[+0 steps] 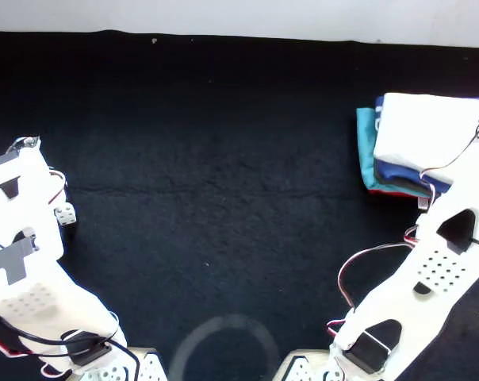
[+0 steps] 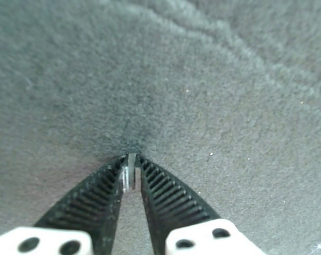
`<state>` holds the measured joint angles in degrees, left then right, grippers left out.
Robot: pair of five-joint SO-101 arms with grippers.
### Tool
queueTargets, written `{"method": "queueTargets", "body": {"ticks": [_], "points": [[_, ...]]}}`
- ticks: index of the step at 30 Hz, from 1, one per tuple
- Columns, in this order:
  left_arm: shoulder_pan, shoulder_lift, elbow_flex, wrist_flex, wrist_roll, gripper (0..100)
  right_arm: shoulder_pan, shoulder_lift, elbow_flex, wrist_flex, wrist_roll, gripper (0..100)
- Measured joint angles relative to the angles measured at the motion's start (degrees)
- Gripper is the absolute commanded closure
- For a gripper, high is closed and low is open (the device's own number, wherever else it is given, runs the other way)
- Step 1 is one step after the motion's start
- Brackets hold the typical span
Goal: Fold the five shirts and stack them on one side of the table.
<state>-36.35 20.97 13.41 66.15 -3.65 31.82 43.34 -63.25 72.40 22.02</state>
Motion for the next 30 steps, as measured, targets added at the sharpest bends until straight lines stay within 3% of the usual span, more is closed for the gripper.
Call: {"method": "queueTargets", "body": {"ticks": [2,6,15,30], "points": [[0.00,0.00,0.00,0.00,0.00,99,0.00,0.00,0.00,0.00,-0.26,83.6],[0.00,0.00,0.00,0.00,0.00,99,-0.79,0.09,-3.43,1.58,-0.35,99.6],[0.00,0.00,0.00,0.00,0.00,99,-1.76,7.21,-2.99,-14.33,0.26,98.5],[0.00,0.00,0.00,0.00,0.00,99,-0.88,20.40,-2.99,-29.54,0.26,98.5]]}}
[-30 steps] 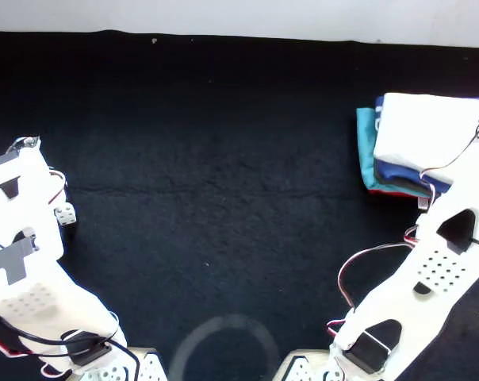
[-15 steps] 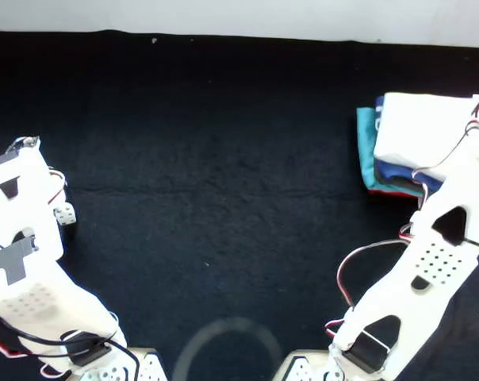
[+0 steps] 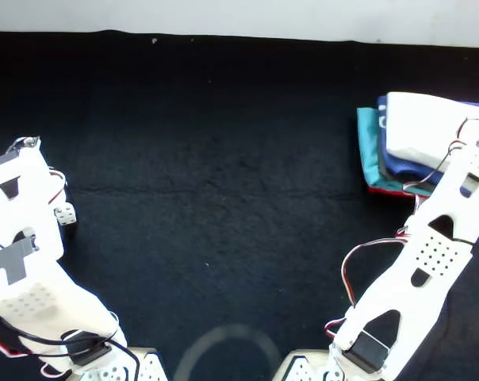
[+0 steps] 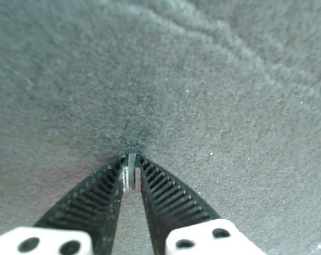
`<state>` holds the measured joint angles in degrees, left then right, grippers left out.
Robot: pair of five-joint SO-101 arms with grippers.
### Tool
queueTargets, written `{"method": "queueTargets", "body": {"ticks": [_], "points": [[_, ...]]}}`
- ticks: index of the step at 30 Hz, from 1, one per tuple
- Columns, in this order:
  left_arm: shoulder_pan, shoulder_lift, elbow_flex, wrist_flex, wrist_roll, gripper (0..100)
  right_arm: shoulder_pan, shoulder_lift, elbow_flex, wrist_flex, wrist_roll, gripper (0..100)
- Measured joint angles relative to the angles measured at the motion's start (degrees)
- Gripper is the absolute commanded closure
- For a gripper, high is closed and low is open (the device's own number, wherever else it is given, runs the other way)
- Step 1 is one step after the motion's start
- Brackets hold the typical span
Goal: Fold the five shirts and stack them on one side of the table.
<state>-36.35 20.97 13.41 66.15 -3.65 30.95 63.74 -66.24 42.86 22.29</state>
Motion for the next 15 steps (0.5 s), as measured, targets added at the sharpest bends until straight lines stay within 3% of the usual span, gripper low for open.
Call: {"method": "queueTargets", "body": {"ticks": [2,8,15], "points": [[0.00,0.00,0.00,0.00,0.00,99,0.00,0.00,0.00,-0.18,-0.53,97.8],[0.00,0.00,0.00,0.00,0.00,99,0.00,0.00,-4.57,4.22,-11.60,95.0],[0.00,0.00,0.00,0.00,0.00,99,0.00,-5.19,-12.92,15.82,-13.10,94.7]]}}
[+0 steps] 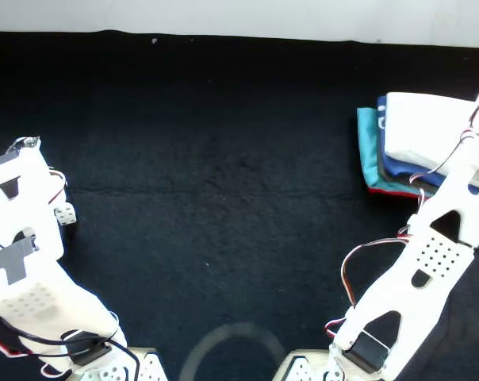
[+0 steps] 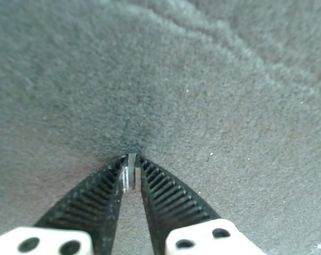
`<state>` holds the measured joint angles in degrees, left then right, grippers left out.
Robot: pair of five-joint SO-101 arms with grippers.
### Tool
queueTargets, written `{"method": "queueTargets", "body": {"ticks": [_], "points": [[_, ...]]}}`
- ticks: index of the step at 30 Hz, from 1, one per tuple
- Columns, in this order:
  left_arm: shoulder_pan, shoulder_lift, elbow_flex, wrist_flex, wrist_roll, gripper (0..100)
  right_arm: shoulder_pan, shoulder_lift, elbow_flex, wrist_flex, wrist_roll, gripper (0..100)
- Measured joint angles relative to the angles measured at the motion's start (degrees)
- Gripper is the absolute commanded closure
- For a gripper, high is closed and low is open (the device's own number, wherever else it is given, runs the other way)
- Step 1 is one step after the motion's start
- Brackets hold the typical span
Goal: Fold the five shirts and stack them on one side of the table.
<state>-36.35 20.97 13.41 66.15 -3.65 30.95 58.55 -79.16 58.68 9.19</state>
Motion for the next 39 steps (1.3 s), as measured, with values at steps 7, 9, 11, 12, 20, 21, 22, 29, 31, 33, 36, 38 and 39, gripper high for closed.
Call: {"method": "queueTargets", "body": {"ticks": [7,9,11,12,20,21,22,29,31,33,36,38,39], "points": [[0.00,0.00,0.00,0.00,0.00,99,0.18,-6.42,-2.11,16.62,0.00,95.0],[0.00,0.00,0.00,0.00,0.00,99,0.18,-8.70,-2.11,22.77,0.00,95.0],[0.00,0.00,0.00,0.00,0.00,99,0.18,-10.73,-2.11,28.13,0.00,95.1],[0.00,0.00,0.00,0.00,0.00,99,0.18,-11.60,-2.11,30.24,0.00,95.1],[0.00,0.00,0.00,0.00,0.00,99,3.34,-11.87,-2.20,40.00,7.65,95.2],[0.00,0.00,0.00,0.00,0.00,99,4.04,-10.99,-2.29,40.09,8.53,95.2],[0.00,0.00,0.00,0.00,0.00,99,4.75,-9.58,-2.37,40.09,9.32,95.2],[0.00,0.00,0.00,0.00,0.00,99,7.47,0.97,-2.37,35.87,11.52,95.2],[0.00,0.00,0.00,0.00,0.00,99,8.00,1.32,-2.37,34.46,11.52,95.2],[0.00,0.00,0.00,0.00,0.00,99,8.09,1.32,-2.37,34.02,11.52,95.2],[0.00,0.00,0.00,0.00,0.00,99,8.00,0.97,-2.37,34.11,11.52,95.2],[0.00,0.00,0.00,0.00,0.00,99,7.47,-1.05,-2.37,34.73,11.52,95.2],[0.00,0.00,0.00,0.00,0.00,99,6.95,-2.73,-2.37,35.16,11.52,95.2]]}}
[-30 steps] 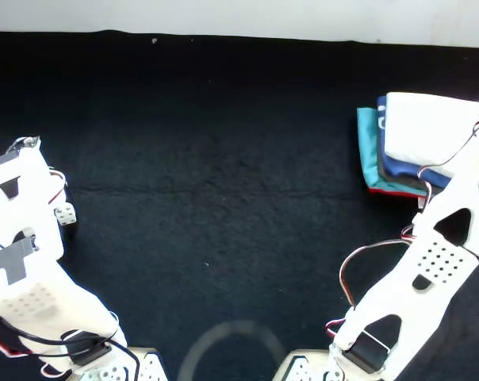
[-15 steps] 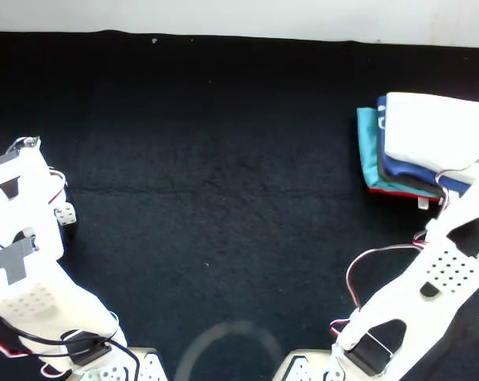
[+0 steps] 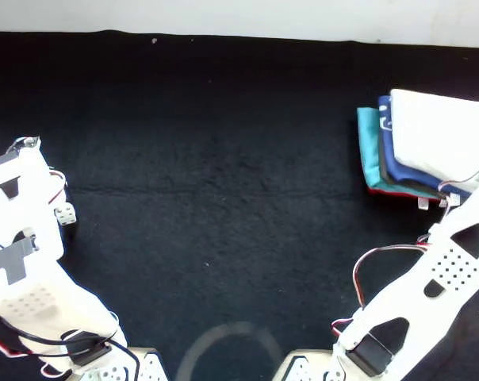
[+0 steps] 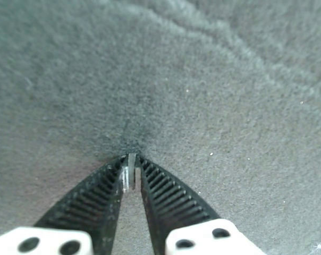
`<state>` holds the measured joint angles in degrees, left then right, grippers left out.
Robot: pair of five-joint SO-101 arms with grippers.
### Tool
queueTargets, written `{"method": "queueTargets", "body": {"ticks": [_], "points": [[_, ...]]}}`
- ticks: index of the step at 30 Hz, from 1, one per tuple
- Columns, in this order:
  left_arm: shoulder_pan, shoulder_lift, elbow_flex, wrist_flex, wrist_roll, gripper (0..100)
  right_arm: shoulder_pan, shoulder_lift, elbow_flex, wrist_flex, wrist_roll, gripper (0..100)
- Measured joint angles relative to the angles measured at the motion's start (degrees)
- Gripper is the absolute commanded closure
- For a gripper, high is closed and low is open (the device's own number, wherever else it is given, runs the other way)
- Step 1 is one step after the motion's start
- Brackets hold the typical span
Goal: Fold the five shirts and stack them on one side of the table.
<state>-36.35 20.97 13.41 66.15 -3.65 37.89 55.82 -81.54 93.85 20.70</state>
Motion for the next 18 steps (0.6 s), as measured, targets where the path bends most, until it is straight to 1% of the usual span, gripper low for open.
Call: {"method": "queueTargets", "body": {"ticks": [6,9,11,13,15,18], "points": [[0.00,0.00,0.00,0.00,0.00,99,-6.24,-12.66,0.00,4.04,0.00,95.2],[0.00,0.00,0.00,0.00,0.00,99,-10.64,-16.53,0.00,6.33,-0.09,95.8],[0.00,0.00,0.00,0.00,0.00,99,-13.10,-18.20,0.00,6.51,-1.41,99.5],[0.00,0.00,0.00,0.00,0.00,99,-14.77,-19.25,0.18,6.68,-2.20,99.1],[0.00,0.00,0.00,0.00,0.00,99,-15.91,-20.04,2.81,6.68,-2.37,99.1],[0.00,0.00,0.00,0.00,0.00,99,-17.23,-22.33,10.55,6.68,-2.55,99.1]]}}
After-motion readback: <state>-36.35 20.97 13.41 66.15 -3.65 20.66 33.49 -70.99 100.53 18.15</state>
